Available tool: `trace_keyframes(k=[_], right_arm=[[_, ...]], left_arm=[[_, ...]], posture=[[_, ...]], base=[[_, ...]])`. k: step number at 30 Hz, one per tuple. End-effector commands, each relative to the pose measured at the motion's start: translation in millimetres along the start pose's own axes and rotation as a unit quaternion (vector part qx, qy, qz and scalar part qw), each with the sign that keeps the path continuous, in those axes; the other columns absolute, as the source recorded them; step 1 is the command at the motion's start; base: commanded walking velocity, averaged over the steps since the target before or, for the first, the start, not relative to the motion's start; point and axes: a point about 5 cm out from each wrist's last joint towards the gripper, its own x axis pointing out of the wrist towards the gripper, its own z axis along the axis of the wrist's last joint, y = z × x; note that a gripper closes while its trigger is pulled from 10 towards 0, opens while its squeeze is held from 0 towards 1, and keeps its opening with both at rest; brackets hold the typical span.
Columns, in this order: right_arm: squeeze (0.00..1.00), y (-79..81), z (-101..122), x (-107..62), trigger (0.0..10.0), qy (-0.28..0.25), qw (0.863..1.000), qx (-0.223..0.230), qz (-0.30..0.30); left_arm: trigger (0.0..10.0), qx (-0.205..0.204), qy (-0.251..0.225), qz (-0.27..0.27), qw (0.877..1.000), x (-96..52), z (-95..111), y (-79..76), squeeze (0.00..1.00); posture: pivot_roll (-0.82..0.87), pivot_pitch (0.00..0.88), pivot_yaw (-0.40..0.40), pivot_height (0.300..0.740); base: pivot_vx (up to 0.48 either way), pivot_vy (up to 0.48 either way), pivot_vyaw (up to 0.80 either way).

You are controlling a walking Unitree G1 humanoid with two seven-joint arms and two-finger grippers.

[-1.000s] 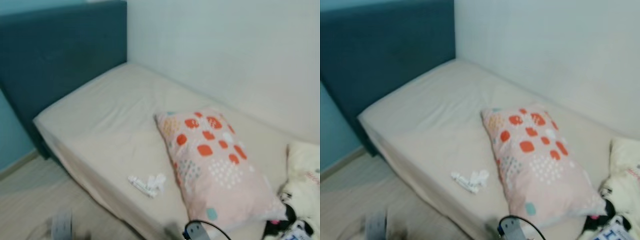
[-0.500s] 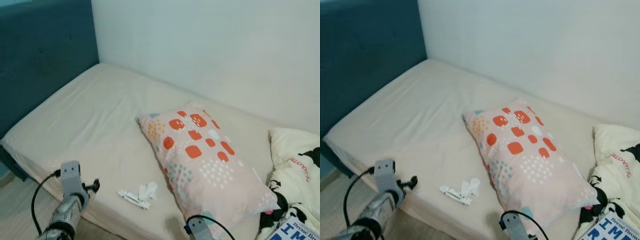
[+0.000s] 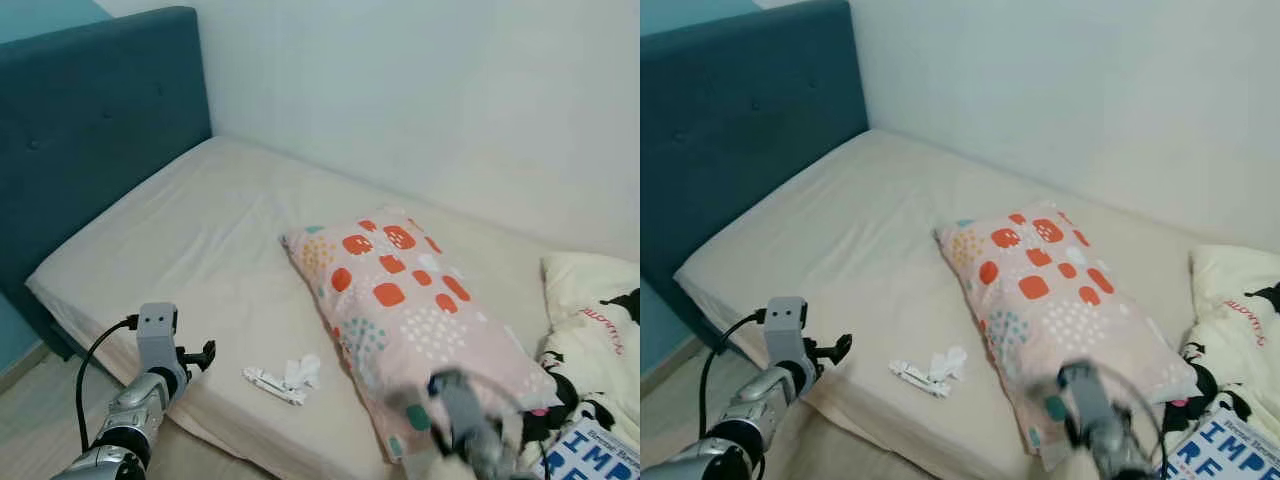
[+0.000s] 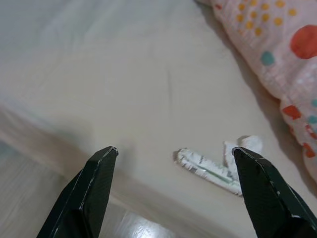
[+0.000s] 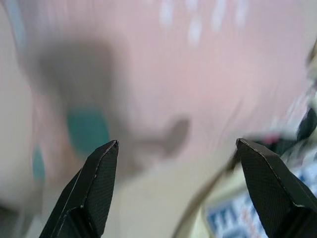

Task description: Clean up the room

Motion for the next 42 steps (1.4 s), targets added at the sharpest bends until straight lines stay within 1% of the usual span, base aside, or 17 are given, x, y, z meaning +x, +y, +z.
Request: trace_keyframes(k=[1,9,15,19,20,23,24,30,31,32,33,34,37,38,40,41,42], right_arm=[[0.0,7.9,-1.6,-0.3,10.0,0.002,1.0,0.013,0.013],[0.0,2.5,43.7,4.1,10.0,-0.066,0.996,0.05,0.02],[0.0,3.5,60.9,4.2,10.0,-0.094,0.993,0.06,0.034],[0.0,4.1,80.9,3.1,10.0,-0.13,0.988,0.072,0.051],[0.0,4.1,80.9,3.1,10.0,-0.13,0.988,0.072,0.051],[0.0,3.3,97.9,1.4,10.0,-0.162,0.982,0.078,0.061],[0.0,2.9,104.9,0.4,10.0,-0.175,0.979,0.078,0.062],[0.0,2.5,107.9,-0.1,10.0,-0.181,0.978,0.079,0.062],[0.0,2.0,112.1,-0.7,10.0,-0.189,0.977,0.08,0.062],[0.0,2.0,112.1,-0.7,10.0,-0.189,0.977,0.08,0.062],[0.0,2.2,116.3,-1.7,10.0,-0.198,0.975,0.077,0.063],[0.0,2.5,118.8,-2.3,10.0,-0.205,0.974,0.074,0.063],[0.0,5.4,121.1,-3.9,10.0,-0.221,0.97,0.07,0.071],[0.0,5.4,121.1,-3.9,10.0,-0.221,0.97,0.07,0.071],[0.0,6.3,120.8,-3.8,10.0,-0.219,0.971,0.065,0.071],[0.0,6.3,120.8,-3.8,10.0,-0.219,0.971,0.065,0.071],[0.0,6.6,120.8,-3.7,10.0,-0.217,0.972,0.062,0.071]], left_arm=[[10.0,0.024,-0.015,-0.009,1.0,2.3,10.2,0.1,0.0],[10.0,0.083,-0.042,-0.034,0.995,7.3,28.1,-6.9,0.0],[10.0,0.114,-0.055,-0.021,0.992,8.6,34.6,-7.5,0.0],[10.0,0.168,-0.078,-0.032,0.982,11.4,45.2,-15.6,0.0],[10.0,0.168,-0.078,-0.032,0.982,11.4,45.2,-15.6,0.0],[10.0,0.226,-0.107,-0.052,0.967,14.2,55.1,-30.1,0.0],[10.0,0.256,-0.119,-0.067,0.957,15.7,59.2,-39.2,0.0],[10.0,0.259,-0.121,-0.07,0.956,16.8,60.4,-42.9,0.0],[10.0,0.215,-0.125,-0.074,0.966,19.6,64.1,-48.6,0.0],[10.0,0.215,-0.125,-0.074,0.966,19.6,64.1,-48.6,0.0],[10.0,0.136,-0.131,-0.075,0.979,23.8,70.8,-55.4,0.0],[10.0,0.077,-0.135,-0.078,0.985,26.3,74.8,-60.3,0.0],[10.0,-0.059,-0.135,-0.076,0.986,30.8,79.7,-66.1,0.0],[10.0,-0.059,-0.135,-0.076,0.986,30.8,79.7,-66.1,0.0],[10.0,-0.112,-0.134,-0.076,0.982,31.9,80.9,-67.1,0.0],[10.0,-0.112,-0.134,-0.076,0.982,31.9,80.9,-67.1,0.0],[10.0,-0.133,-0.134,-0.077,0.979,32.4,81.7,-67.4,0.0]], posture=[[-0.08,0.098,-0.091,0.675],[-0.09,0.1,-0.084,0.64],[-0.09,0.102,-0.083,0.62],[-0.1,0.105,-0.085,0.595],[-0.1,0.105,-0.085,0.595],[-0.1,0.108,-0.084,0.58],[-0.1,0.109,-0.082,0.57],[-0.1,0.11,-0.08,0.565],[-0.11,0.109,-0.076,0.56],[-0.11,0.109,-0.076,0.56],[-0.11,0.111,-0.071,0.555],[-0.11,0.111,-0.071,0.55],[-0.11,0.113,-0.071,0.55],[-0.11,0.113,-0.071,0.55],[-0.11,0.115,-0.068,0.55],[-0.11,0.115,-0.068,0.55],[-0.11,0.115,-0.068,0.55]], base=[[0.0,0.0,0.0],[0.0,0.0,0.0],[0.0,0.0,0.0],[0.0,0.0,0.0],[0.0,0.0,0.0],[0.0,0.0,0.0],[0.0,0.0,0.0],[0.0,0.0,0.0],[0.0,0.0,0.0],[0.0,0.0,0.0],[0.0,0.0,0.0],[0.0,0.0,0.0],[0.0,0.0,0.0],[0.0,0.0,0.0],[0.0,0.0,0.0],[0.0,0.0,0.0],[0.0,0.0,0.0]])
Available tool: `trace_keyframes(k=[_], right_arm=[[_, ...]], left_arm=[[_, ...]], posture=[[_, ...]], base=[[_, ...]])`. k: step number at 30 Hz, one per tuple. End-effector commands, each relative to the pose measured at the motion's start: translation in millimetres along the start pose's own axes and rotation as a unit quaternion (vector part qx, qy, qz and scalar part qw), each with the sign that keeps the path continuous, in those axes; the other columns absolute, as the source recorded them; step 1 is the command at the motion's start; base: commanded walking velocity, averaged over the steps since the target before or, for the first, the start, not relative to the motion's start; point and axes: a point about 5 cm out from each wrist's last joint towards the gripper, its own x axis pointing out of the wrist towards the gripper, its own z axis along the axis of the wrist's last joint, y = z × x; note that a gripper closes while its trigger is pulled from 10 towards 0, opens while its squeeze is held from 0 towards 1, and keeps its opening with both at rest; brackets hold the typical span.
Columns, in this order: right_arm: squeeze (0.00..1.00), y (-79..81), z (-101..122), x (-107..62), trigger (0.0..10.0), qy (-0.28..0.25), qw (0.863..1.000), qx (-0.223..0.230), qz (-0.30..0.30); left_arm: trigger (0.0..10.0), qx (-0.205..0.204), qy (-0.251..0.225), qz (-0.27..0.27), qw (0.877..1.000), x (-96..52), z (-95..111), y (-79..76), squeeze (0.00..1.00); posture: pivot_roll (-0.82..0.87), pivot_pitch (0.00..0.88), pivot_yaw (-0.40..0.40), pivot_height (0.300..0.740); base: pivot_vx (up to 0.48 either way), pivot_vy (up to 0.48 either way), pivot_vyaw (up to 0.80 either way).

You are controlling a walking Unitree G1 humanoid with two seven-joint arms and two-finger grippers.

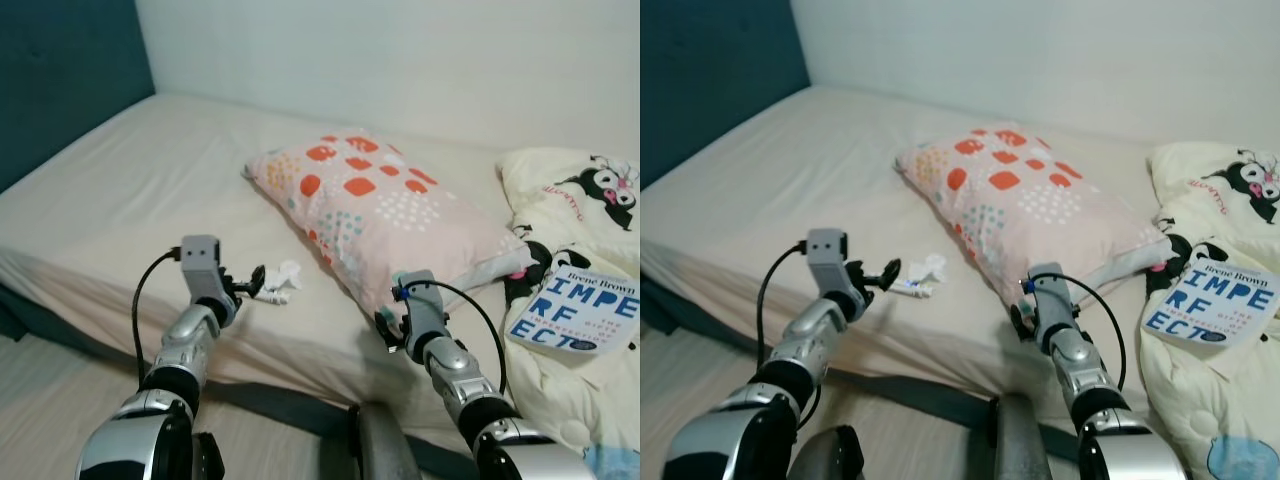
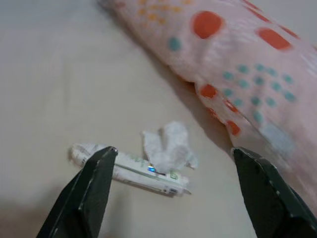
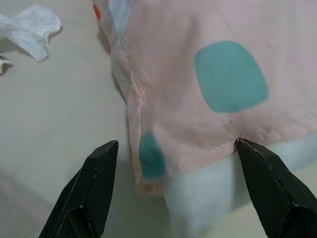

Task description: Clean up the room

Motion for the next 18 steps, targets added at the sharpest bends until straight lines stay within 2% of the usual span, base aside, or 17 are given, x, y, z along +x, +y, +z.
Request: trace_keyframes(k=[1,2,3,4,5,6,7,8,9,10,13,16,18], right_arm=[[0.0,-0.1,5.2,1.0,10.0,-0.009,1.0,-0.008,0.0],[0.0,0.5,6.3,1.2,10.0,-0.012,1.0,-0.006,0.002],[0.0,0.5,6.3,1.2,10.0,-0.012,1.0,-0.006,0.002],[0.0,1.3,8.4,1.5,10.0,-0.018,1.0,-0.003,0.004],[0.0,1.3,8.4,1.5,10.0,-0.018,1.0,-0.003,0.004],[0.0,3.0,12.3,2.2,10.0,-0.028,1.0,0.0,0.008],[0.0,4.2,14.5,2.6,10.0,-0.034,0.999,-0.001,0.01],[0.0,4.2,14.5,2.6,10.0,-0.034,0.999,-0.001,0.01],[0.0,5.6,16.9,2.8,10.0,-0.04,0.999,-0.003,0.014],[0.0,6.1,18.4,2.9,10.0,-0.045,0.999,-0.004,0.014],[0.0,6.4,19.2,3.0,10.0,-0.047,0.999,-0.004,0.015],[0.0,6.5,24.9,3.0,10.0,-0.063,0.998,-0.006,0.015],[0.0,5.7,29.3,2.9,10.0,-0.073,0.997,-0.006,0.015]], left_arm=[[10.0,-0.056,0.001,-0.001,0.998,3.3,0.0,-5.3,0.0],[10.0,-0.093,-0.002,0.0,0.996,4.7,1.3,-6.0,0.0],[10.0,-0.093,-0.002,0.0,0.996,4.7,1.3,-6.0,0.0],[10.0,-0.123,-0.005,0.007,0.992,6.1,2.9,-6.2,0.0],[10.0,-0.123,-0.005,0.007,0.992,6.1,2.9,-6.2,0.0],[10.0,-0.171,0.002,0.03,0.985,8.0,3.1,-5.3,0.0],[10.0,-0.199,0.01,0.055,0.978,8.2,0.9,-3.5,0.0],[10.0,-0.199,0.01,0.055,0.978,8.2,0.9,-3.5,0.0],[10.0,-0.243,0.023,0.082,0.966,8.0,-3.0,-1.9,0.0],[10.0,-0.266,0.041,0.098,0.958,7.3,-8.2,-1.7,0.0],[10.0,-0.279,0.054,0.107,0.953,6.7,-11.5,-1.8,0.0],[10.0,-0.289,0.109,0.128,0.943,3.8,-28.3,-8.8,0.0],[10.0,-0.301,0.137,0.153,0.931,0.7,-38.2,-10.8,0.0]], posture=[[-0.11,0.115,-0.068,0.546],[-0.11,0.116,-0.065,0.541],[-0.11,0.116,-0.065,0.541],[-0.11,0.118,-0.064,0.536],[-0.11,0.118,-0.064,0.536],[-0.11,0.119,-0.06,0.526],[-0.11,0.122,-0.057,0.521],[-0.11,0.122,-0.057,0.521],[-0.11,0.123,-0.056,0.511],[-0.12,0.128,-0.052,0.506],[-0.12,0.128,-0.052,0.501],[-0.12,0.138,-0.043,0.486],[-0.13,0.145,-0.039,0.476]], base=[[0.0,0.0,0.0],[0.0,0.0,0.0],[0.0,0.0,0.0],[0.0,0.0,0.0],[0.0,0.0,0.0],[0.0,0.0,0.0],[0.0,0.0,0.0],[0.0,0.0,0.0],[0.0,0.0,0.0],[0.0,0.0,0.0],[0.0,0.0,0.0],[0.0,0.0,0.0],[0.0,0.0,0.0]])
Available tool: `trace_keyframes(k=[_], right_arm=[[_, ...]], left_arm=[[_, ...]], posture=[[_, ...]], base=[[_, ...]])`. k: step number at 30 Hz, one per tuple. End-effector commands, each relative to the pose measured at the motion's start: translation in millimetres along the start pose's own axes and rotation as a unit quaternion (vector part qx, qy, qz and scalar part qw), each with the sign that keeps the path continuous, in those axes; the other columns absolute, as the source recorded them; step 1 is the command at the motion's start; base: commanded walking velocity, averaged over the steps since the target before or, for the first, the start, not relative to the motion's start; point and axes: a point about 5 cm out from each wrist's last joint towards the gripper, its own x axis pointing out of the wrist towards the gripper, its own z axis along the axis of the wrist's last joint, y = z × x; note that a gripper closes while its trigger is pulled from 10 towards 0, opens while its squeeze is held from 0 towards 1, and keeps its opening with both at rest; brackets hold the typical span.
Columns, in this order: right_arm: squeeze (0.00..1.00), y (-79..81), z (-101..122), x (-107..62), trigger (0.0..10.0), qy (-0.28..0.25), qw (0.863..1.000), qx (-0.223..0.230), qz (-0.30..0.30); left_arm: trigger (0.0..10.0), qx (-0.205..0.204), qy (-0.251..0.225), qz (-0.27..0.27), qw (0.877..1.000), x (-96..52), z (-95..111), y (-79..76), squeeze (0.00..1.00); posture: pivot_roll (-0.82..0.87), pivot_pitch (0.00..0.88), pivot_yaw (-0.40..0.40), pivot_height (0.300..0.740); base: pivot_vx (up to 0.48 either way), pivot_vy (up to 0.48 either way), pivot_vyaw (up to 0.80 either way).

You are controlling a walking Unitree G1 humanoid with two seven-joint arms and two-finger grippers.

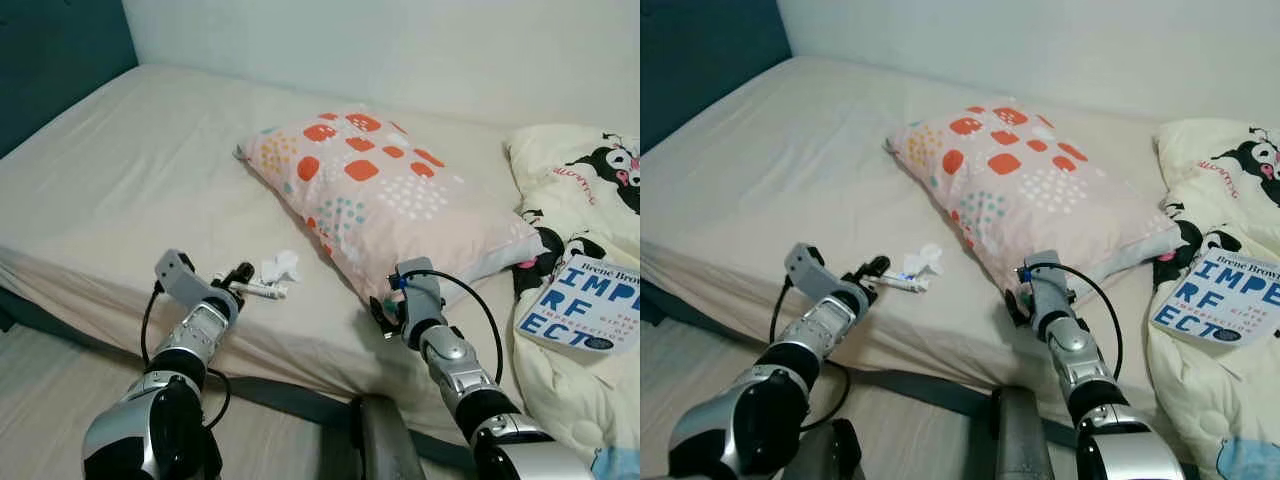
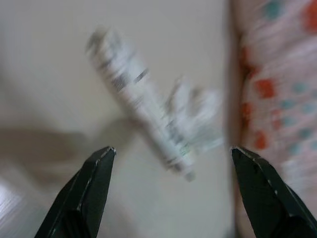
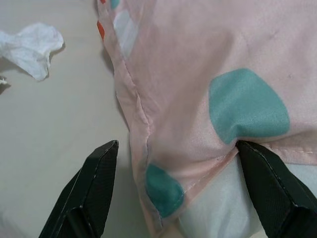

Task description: Clean up the room

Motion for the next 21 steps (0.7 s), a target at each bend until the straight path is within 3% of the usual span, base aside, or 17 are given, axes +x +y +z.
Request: trace_keyframes(k=[1,7,11,21], right_arm=[[0.0,1.9,5.9,0.3,10.0,-0.019,1.0,0.002,0.005],[0.0,0.7,12.2,0.3,10.0,-0.037,0.999,0.003,0.008],[0.0,8.4,27.5,0.9,10.0,-0.075,0.996,0.021,0.034],[0.0,16.5,43.2,-4.6,10.0,-0.112,0.992,0.022,0.052]], left_arm=[[10.0,-0.022,0.039,0.028,0.999,-1.3,-20.2,5.8,0.0],[10.0,-0.047,0.041,0.003,0.998,-0.1,-22.9,-4.4,0.0],[10.0,-0.091,0.005,-0.033,0.995,1.7,-15.2,-17.7,0.0],[10.0,-0.15,-0.043,-0.015,0.988,0.6,-0.2,-6.6,0.0]], posture=[[-0.13,0.147,-0.037,0.471],[-0.15,0.158,-0.035,0.461],[-0.17,0.174,-0.038,0.461],[-0.21,0.219,-0.053,0.461]], base=[[0.0,0.0,0.0],[0.0,0.0,0.0],[0.0,0.0,0.0],[0.0,0.0,0.0]])
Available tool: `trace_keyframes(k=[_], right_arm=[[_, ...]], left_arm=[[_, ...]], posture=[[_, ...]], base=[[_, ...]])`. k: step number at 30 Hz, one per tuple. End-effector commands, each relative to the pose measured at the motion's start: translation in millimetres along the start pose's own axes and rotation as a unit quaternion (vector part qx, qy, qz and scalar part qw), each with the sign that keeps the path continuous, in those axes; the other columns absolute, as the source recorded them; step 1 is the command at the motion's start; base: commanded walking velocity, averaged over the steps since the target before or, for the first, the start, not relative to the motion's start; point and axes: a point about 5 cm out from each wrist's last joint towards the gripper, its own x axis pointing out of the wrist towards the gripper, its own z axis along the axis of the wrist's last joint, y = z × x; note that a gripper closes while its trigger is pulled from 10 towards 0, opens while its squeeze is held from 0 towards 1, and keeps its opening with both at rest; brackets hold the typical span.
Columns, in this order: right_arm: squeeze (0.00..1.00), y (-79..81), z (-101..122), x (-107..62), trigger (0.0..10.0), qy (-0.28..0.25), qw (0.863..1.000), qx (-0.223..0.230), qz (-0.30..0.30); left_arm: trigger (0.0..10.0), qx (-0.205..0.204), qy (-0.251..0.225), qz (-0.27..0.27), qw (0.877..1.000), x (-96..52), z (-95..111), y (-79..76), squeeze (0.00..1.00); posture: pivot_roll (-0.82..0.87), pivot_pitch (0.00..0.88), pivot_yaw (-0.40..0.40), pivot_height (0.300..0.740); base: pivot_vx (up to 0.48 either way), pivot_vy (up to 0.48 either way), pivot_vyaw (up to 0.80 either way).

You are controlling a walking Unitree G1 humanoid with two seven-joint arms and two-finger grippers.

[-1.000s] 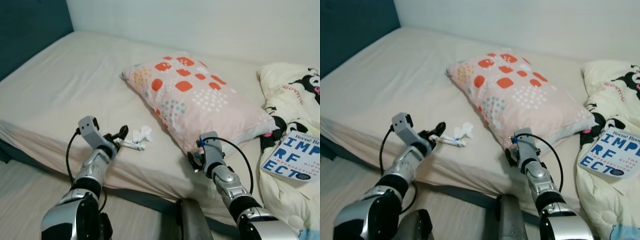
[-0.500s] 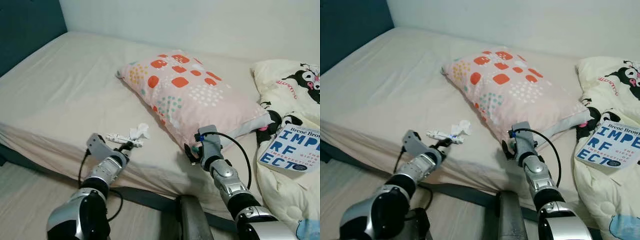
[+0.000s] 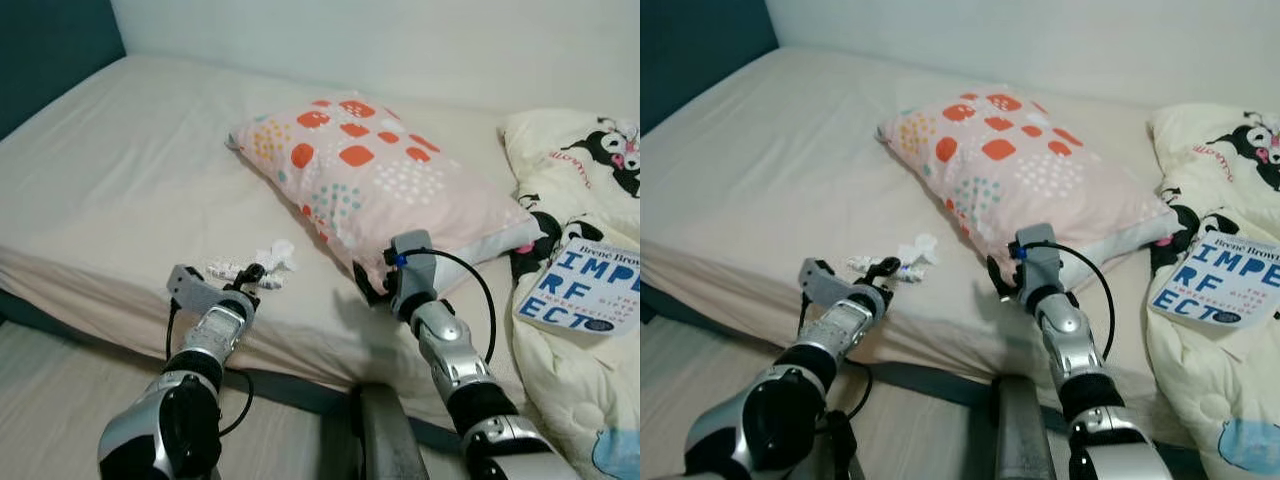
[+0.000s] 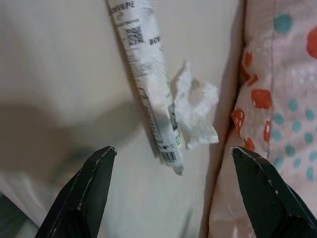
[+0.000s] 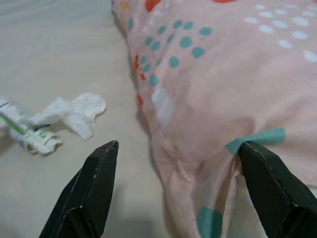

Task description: Clean up the room

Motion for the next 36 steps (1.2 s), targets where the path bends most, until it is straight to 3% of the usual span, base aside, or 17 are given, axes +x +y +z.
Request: trace_keyframes(k=[1,11,13,14,16,21,24,26,29,32,35,36], right_arm=[[0.0,1.5,-3.3,-2.2,10.0,0.006,1.0,0.009,0.002],[0.0,-6.1,20.6,-9.7,10.0,-0.021,1.0,-0.011,-0.01],[0.0,-31.9,27.9,-21.9,10.0,0.015,0.991,-0.069,-0.109],[0.0,-31.9,27.9,-21.9,10.0,0.015,0.991,-0.069,-0.109],[0.0,-62.7,29.7,-42.6,10.0,0.057,0.969,-0.092,-0.222],[0.0,-80.0,34.3,-61.3,10.0,0.076,0.954,-0.109,-0.269],[0.0,-93.1,50.1,-78.5,10.0,0.065,0.945,-0.123,-0.296],[0.0,-93.4,61.3,-81.8,10.0,0.042,0.948,-0.123,-0.291],[0.0,-75.1,82.9,-76.0,10.0,-0.023,0.971,-0.09,-0.221],[0.0,-68.6,85.2,-73.8,10.0,-0.031,0.976,-0.08,-0.201],[0.0,-47.1,87.1,-67.9,10.0,-0.035,0.984,-0.063,-0.162],[0.0,-47.1,87.1,-67.9,10.0,-0.035,0.984,-0.063,-0.162]], left_arm=[[10.0,-0.01,-0.006,0.008,1.0,-0.3,2.2,2.5,0.0],[10.0,-0.022,0.003,0.014,1.0,-1.7,-10.5,6.1,0.0],[10.0,-0.037,0.005,-0.006,0.999,-0.3,-15.3,-3.7,0.0],[10.0,-0.037,0.005,-0.006,0.999,-0.3,-15.3,-3.7,0.0],[10.0,-0.051,0.003,-0.028,0.998,1.4,-16.3,-14.5,0.0],[10.0,-0.062,0.001,-0.041,0.997,2.5,-16.6,-21.9,0.0],[10.0,-0.071,-0.013,-0.053,0.996,3.9,-8.7,-28.3,0.0],[10.0,-0.074,-0.028,-0.051,0.996,4.4,-0.7,-28.5,0.0],[10.0,-0.075,-0.064,-0.044,0.994,4.8,18.5,-27.6,0.0],[10.0,-0.075,-0.07,-0.043,0.994,4.8,21.1,-27.6,0.0],[10.0,-0.057,-0.076,-0.045,0.994,4.8,26.0,-28.6,0.0],[10.0,-0.057,-0.076,-0.045,0.994,4.8,26.0,-28.6,0.0]], posture=[[-0.21,0.219,-0.053,0.461],[-0.27,0.286,-0.058,0.461],[-0.3,0.311,-0.062,0.461],[-0.3,0.311,-0.062,0.461],[-0.32,0.321,-0.063,0.461],[-0.35,0.329,-0.065,0.461],[-0.38,0.334,-0.069,0.461],[-0.38,0.336,-0.07,0.461],[-0.4,0.344,-0.077,0.461],[-0.4,0.344,-0.077,0.461],[-0.42,0.353,-0.087,0.461],[-0.42,0.353,-0.087,0.461]], base=[[0.0,0.0,0.0],[0.0,0.0,0.0],[0.0,0.0,0.0],[0.0,0.0,0.0],[0.0,0.0,0.0],[0.0,0.0,0.0],[0.0,0.0,0.0],[0.0,0.0,0.0],[0.0,0.0,0.0],[0.0,0.0,0.0],[0.0,0.0,0.0],[0.0,0.0,0.0]])
